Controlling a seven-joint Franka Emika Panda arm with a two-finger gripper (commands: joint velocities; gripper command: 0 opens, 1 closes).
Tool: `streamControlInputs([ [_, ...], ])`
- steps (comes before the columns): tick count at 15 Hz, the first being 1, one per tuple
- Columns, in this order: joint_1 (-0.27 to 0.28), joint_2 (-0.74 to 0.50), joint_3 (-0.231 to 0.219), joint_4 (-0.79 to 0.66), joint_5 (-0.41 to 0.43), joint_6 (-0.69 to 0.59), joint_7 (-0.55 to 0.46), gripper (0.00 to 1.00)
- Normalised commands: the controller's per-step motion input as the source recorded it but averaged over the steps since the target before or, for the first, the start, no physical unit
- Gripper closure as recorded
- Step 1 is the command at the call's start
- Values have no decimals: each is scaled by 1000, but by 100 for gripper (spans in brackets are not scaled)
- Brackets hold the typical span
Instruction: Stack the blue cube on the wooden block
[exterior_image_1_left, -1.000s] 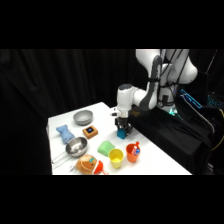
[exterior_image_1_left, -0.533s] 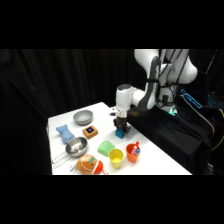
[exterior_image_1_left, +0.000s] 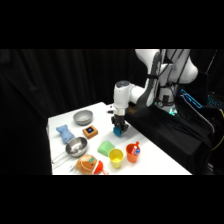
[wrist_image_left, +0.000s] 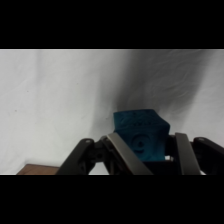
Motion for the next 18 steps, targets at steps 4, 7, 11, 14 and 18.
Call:
streamControlInputs([
  [4,-77,-313,94,137,-62,-516,93,76],
  [7,-172,-224,178,252,131,-504,-56,76],
  [11,-160,-73,134,361,184,-414,-93,76],
  [14,-146,110,85,433,163,-316,-85,76],
  [18,-145,254,61,470,169,-233,-98,76],
])
